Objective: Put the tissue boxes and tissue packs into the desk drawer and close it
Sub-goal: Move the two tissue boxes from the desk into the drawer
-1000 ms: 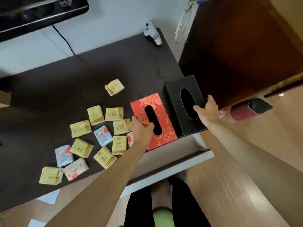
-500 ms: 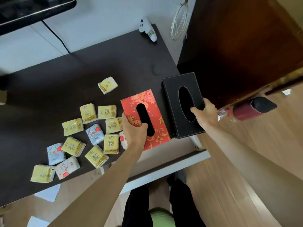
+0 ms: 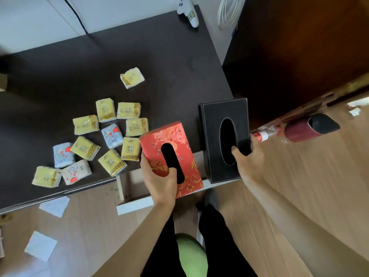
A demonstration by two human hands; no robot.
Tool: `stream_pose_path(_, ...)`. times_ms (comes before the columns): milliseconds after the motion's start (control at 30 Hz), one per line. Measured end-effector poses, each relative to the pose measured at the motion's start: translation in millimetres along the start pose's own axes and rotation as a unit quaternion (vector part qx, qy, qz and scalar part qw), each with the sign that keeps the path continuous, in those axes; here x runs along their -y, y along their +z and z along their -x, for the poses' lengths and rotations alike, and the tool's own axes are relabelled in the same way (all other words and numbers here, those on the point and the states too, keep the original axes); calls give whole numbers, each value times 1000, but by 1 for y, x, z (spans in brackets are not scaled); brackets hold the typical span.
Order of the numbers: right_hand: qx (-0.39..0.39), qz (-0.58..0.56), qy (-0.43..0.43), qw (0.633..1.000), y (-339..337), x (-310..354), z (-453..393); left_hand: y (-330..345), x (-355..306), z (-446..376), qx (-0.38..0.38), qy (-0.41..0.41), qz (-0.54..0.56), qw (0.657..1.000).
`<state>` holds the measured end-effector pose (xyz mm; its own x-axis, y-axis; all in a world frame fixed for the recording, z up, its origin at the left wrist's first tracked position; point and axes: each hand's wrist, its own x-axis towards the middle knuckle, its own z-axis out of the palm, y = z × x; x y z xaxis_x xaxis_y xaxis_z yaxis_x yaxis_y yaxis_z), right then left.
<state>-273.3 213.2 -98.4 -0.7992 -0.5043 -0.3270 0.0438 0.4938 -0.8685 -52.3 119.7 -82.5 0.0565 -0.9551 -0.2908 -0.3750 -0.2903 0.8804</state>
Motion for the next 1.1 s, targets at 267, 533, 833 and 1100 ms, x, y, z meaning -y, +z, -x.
stream_pose_path(267, 32, 11, -57, 998, 12, -16, 22, -2, 34, 13, 10, 39, -5, 999)
stream_pose_path(533, 44, 50, -22, 998, -9, -36, 55, -10, 59, 45, 40, -5, -19, 999)
stream_pose_path(833, 65, 69, 47, 994, -35, -61, 90, -22, 72, 86, 65, -70, -42, 995)
stream_pose_path(1100, 38, 79, 64, 994, -23, -75, 87, 0, 99, 71, 76, -126, -73, 986)
